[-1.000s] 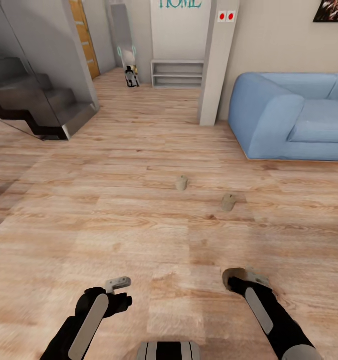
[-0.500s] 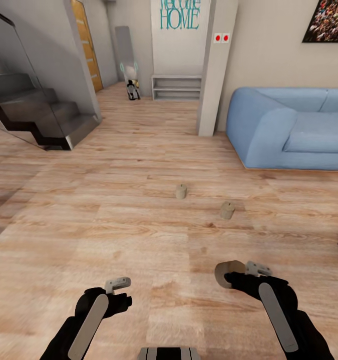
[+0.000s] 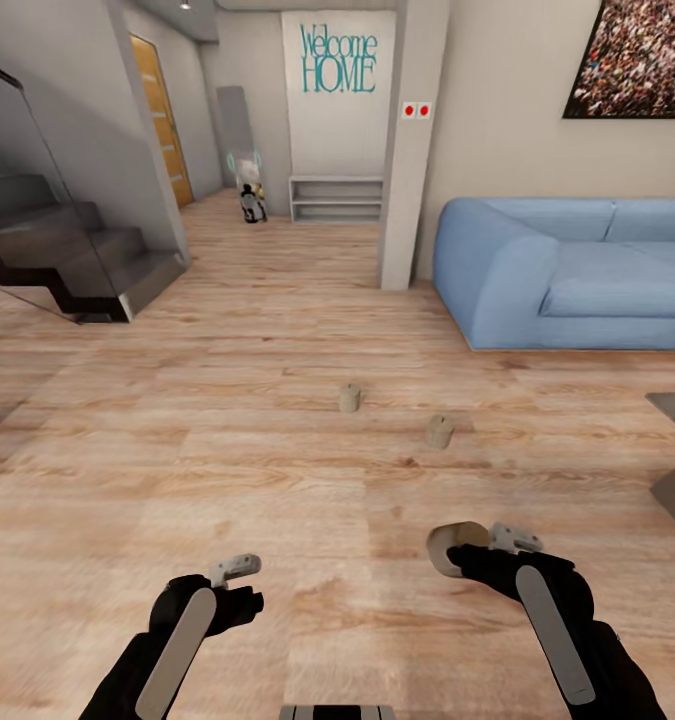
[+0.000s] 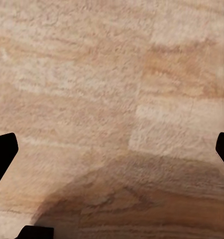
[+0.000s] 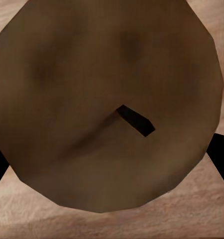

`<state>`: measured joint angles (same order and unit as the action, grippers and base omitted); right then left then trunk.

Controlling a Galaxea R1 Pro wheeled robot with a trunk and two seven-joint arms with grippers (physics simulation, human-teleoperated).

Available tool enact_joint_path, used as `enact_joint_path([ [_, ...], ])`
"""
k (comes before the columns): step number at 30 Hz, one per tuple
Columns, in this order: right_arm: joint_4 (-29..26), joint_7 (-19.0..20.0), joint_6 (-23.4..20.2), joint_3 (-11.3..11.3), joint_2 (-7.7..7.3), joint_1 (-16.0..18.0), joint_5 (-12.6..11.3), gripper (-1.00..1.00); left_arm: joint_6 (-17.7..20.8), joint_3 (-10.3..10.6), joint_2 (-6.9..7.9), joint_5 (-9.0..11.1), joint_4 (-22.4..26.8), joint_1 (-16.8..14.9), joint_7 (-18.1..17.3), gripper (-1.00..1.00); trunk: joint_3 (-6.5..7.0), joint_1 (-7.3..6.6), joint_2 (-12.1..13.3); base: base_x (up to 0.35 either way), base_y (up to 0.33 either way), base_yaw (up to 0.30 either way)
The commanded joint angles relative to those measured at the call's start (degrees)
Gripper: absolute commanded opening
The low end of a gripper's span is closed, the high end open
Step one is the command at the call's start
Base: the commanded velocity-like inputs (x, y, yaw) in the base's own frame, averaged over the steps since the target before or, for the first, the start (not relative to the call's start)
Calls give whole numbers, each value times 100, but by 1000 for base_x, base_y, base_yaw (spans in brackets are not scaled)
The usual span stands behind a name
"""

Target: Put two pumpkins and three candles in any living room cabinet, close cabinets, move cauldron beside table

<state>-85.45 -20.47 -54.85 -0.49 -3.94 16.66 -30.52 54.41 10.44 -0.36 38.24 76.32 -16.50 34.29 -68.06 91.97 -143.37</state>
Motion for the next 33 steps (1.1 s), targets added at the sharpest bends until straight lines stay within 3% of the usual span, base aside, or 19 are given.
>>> enact_joint_path([
  [1,-2,-53,-17,3,-1,3,-59,-100,9,3,0,60,6,-2,60,100,13,-3,0,0,0,-231],
  [11,19,-53,-17,19,18,3,-66,-100,9,20,-7,64,36,-2,56,100,186,-29,13,0,0,-235],
  [18,32,-53,-15,20,113,3,-59,-100,19,32,2,61,80,-2,52,100,277,-180,287,0,0,-236],
  [33,93,-53,-8,-16,121,3,-59,-100,9,27,9,61,85,-2,53,100,460,-509,889,0,0,-228],
])
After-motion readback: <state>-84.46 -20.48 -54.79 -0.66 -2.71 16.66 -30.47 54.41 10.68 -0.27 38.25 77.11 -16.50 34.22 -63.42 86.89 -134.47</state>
